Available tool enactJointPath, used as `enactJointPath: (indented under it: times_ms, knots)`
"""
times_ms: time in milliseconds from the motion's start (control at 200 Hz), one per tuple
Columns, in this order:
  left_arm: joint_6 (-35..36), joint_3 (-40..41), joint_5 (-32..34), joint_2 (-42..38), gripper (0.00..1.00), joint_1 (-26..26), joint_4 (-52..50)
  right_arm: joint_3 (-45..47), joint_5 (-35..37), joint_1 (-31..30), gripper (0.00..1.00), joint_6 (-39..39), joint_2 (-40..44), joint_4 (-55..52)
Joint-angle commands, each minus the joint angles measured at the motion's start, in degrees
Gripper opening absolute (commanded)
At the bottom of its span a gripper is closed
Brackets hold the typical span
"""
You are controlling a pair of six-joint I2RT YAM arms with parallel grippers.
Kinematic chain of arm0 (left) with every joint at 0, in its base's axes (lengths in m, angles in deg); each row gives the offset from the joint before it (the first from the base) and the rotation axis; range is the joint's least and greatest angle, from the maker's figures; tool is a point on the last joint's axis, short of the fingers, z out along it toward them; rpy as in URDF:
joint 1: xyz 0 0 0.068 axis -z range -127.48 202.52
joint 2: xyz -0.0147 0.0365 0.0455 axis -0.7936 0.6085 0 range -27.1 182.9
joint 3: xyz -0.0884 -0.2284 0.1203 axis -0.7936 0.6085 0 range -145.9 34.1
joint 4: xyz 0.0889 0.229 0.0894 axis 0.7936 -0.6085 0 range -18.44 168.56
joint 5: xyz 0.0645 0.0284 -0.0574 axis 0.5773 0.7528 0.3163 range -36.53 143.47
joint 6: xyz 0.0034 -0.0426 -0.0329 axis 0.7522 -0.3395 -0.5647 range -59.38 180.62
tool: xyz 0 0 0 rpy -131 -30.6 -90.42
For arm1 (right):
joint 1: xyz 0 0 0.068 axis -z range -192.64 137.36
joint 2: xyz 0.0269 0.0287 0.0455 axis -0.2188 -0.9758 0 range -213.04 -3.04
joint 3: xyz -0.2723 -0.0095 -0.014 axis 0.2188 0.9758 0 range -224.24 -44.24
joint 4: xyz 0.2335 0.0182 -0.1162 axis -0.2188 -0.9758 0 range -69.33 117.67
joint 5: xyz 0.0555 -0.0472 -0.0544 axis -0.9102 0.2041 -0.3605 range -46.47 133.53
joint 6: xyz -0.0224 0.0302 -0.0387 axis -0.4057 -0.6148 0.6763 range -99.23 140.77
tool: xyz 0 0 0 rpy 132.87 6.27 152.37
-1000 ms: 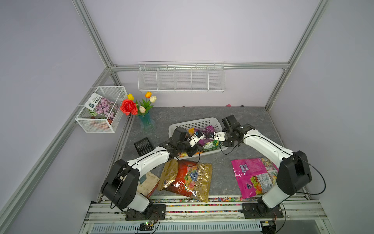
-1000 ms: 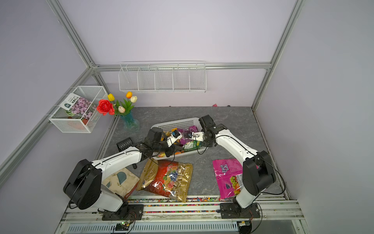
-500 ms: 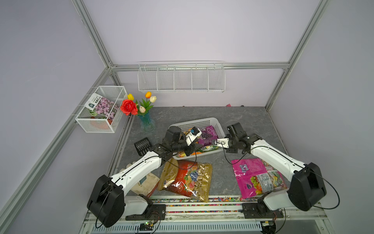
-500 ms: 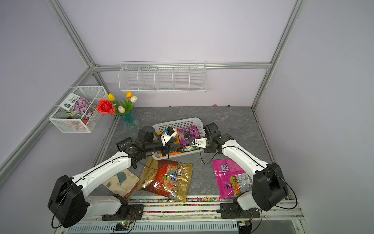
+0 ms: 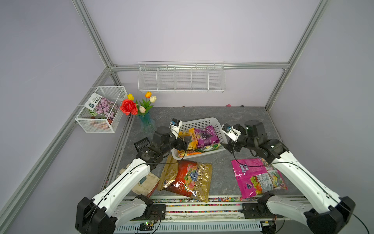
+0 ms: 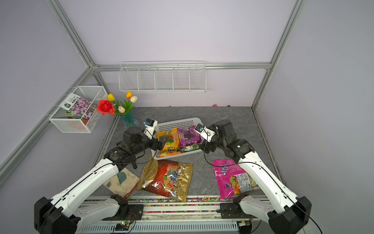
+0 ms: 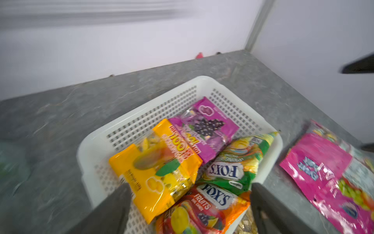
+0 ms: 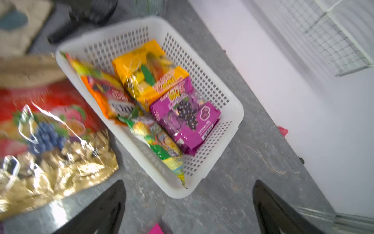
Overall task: Put the candies in the basket
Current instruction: Pick up the candy at the center of the board.
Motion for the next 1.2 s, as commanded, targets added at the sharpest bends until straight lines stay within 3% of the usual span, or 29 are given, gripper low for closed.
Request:
enactJointPath:
  times_ms: [0, 110, 200, 355, 475, 565, 670, 885, 1015, 1195]
  knots:
    - [-16.1, -0.9, 14.6, -2.8, 1.0, -3.4, -11.5, 0.2, -13.2, -0.4, 0.99, -20.1, -1.2, -1.0]
    - [-20.0, -0.2, 12.4, -4.6, 1.0, -6.1, -18.5, 0.5, -16.6, -2.3, 0.99, -28.8, -2.9, -4.5]
    - [-24.9, 1.8, 11.0, -6.3, 1.0, -6.2, -21.5, 5.0, -13.2, -5.7, 0.99, -40.7, -1.4, -0.9]
    - [-31.8, 8.9, 2.3, -9.2, 1.0, -6.2, -20.4, 15.5, -4.9, -12.7, 0.94, -64.1, 0.7, 6.5]
    - [-34.5, 14.2, -3.8, -11.1, 1.0, -6.2, -18.5, 22.9, -0.5, -15.6, 0.99, -79.7, 1.5, 11.1]
    - [-36.8, 17.3, -4.3, -12.7, 1.0, -6.2, -18.5, 28.6, 0.6, -18.1, 0.98, -85.8, 1.2, 17.2]
    - [-39.3, 21.0, -4.8, -14.3, 1.0, -6.2, -16.6, 35.2, -3.2, -18.5, 0.95, -91.2, -2.7, 28.6]
    - [-41.8, 23.5, -10.1, -11.7, 1.0, -6.2, -12.9, 40.9, -6.4, -21.2, 0.92, -98.9, -12.7, 47.3]
    - [-41.1, 23.8, -10.5, -8.9, 1.0, -6.2, -12.7, 44.2, -8.4, -21.3, 0.77, -102.5, -18.1, 59.9]
    - [-40.1, 24.0, -13.2, -5.6, 1.0, -6.2, -11.9, 44.9, -9.9, -21.4, 0.54, -102.7, -20.3, 66.9]
